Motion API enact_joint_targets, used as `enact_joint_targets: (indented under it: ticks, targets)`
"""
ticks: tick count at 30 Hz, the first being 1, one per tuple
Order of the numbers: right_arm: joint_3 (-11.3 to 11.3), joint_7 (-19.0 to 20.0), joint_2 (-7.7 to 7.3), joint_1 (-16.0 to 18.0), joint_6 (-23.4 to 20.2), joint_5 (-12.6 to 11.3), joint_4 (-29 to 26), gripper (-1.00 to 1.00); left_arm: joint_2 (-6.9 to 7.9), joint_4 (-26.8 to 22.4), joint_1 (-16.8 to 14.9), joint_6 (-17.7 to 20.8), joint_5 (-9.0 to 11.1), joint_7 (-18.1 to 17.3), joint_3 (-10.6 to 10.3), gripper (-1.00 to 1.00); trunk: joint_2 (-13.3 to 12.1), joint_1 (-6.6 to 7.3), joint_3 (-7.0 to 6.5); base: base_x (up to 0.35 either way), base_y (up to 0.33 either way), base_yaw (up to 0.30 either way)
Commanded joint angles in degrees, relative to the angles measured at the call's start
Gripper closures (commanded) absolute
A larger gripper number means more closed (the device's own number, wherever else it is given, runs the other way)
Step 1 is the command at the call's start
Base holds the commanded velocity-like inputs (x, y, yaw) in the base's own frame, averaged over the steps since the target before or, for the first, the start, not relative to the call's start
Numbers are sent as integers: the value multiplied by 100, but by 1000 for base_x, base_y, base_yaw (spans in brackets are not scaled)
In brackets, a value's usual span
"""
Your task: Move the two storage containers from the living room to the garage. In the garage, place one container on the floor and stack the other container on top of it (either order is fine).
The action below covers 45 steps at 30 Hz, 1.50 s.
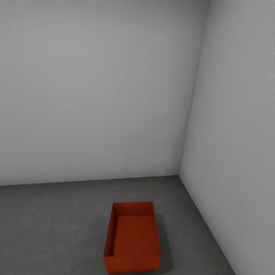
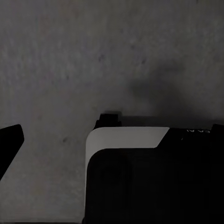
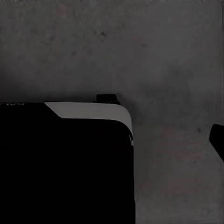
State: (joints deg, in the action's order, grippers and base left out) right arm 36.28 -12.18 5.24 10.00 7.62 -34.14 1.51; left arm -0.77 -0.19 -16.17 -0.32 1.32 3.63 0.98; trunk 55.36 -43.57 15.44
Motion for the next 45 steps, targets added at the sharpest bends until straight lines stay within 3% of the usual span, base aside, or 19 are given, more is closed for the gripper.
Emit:
enact_joint_targets:
  ticks: [1,31,45]
  targets:
    - [46,-4,3,3,34,-49,16,-100,-2,0,5,-3,14,15,8,-100,5,-1,-2,0,0,0]
    - [55,-4,-11,-6,58,-49,16,-100,3,-8,35,36,6,13,18,-100,5,-1,-270,0,0,0]
    - [70,-4,-17,-6,51,-56,7,-100,7,-59,35,11,-56,-2,-8,-100,5,-1,-284,0,0,0]
